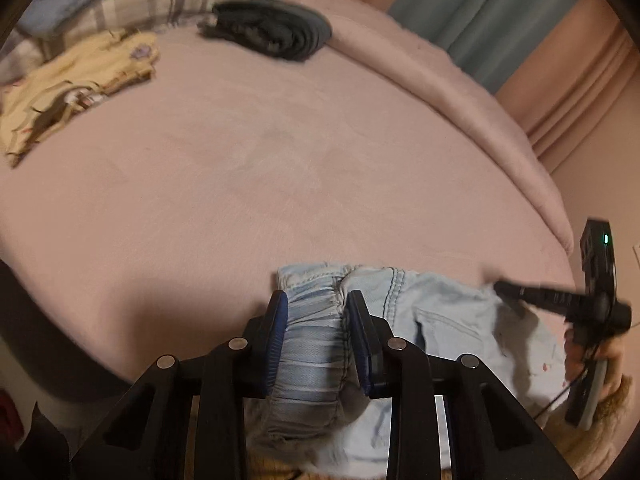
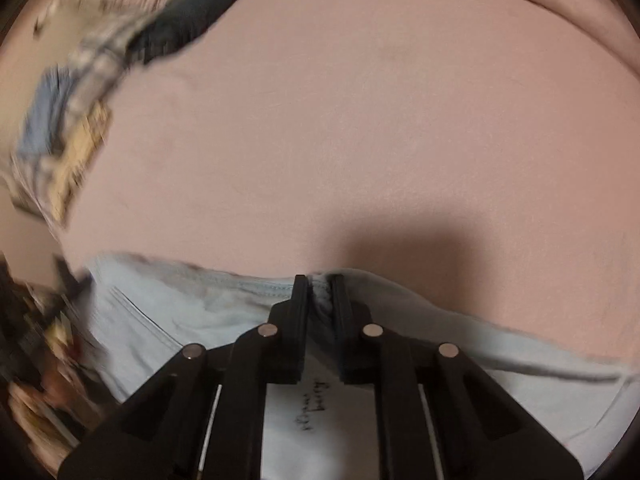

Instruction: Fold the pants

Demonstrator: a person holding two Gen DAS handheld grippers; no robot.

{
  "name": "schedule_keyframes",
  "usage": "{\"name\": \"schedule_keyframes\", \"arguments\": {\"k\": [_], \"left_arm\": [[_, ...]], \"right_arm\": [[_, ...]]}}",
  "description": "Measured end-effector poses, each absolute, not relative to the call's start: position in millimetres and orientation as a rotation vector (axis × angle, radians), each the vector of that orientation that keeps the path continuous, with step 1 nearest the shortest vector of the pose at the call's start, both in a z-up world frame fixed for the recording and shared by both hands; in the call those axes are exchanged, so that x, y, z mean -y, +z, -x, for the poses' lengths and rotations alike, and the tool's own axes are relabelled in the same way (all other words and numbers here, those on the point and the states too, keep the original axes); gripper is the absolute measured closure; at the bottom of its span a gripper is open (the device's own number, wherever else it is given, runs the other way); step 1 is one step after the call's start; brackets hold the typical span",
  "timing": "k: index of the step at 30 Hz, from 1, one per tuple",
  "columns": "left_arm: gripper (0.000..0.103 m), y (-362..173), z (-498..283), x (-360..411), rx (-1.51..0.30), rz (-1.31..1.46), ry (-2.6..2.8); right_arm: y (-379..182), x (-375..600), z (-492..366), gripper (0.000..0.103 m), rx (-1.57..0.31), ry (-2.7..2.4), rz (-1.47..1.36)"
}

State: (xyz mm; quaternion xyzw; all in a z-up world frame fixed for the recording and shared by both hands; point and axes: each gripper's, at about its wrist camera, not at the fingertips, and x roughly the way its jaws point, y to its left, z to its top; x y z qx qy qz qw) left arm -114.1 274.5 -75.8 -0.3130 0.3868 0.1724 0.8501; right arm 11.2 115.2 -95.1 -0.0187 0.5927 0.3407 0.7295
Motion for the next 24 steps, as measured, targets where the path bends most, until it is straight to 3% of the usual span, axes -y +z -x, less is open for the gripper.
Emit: {"name": "schedule_keyframes", "arguments": {"k": [4,11,14,16,24], "left_arm": [[0.072,-73.9,108.0,-267.3,-0.796,0.563,0.385],[0.069,-104.8,86.6,-275.7,-0.885,0.539,0.424],[0.056,-108.8,88.1,-279.3,-0.906,0.547,0.439],[0.055,-109.8,94.6,-286.5,-0.900,0.643,0.428],[0.057,-55.8,103.7,-279.3,-0.794,0.654,0.433]], "right_arm": [[-87.4,-105.4,-16.6,0.094,-1.275,0.758,-0.026],[-132.4,-119.7,-23.2,0.095,-1.333,0.681,0.035],[-128.9,-122.8,-23.1,0.096,-1.307,0.677,0.063],[-127.9,-123.1,-23.5,0.096,-1.301,0.670,0.080],[-123.9,-139.2,-15.1,0.095,-1.235,0.617,0.233]]}}
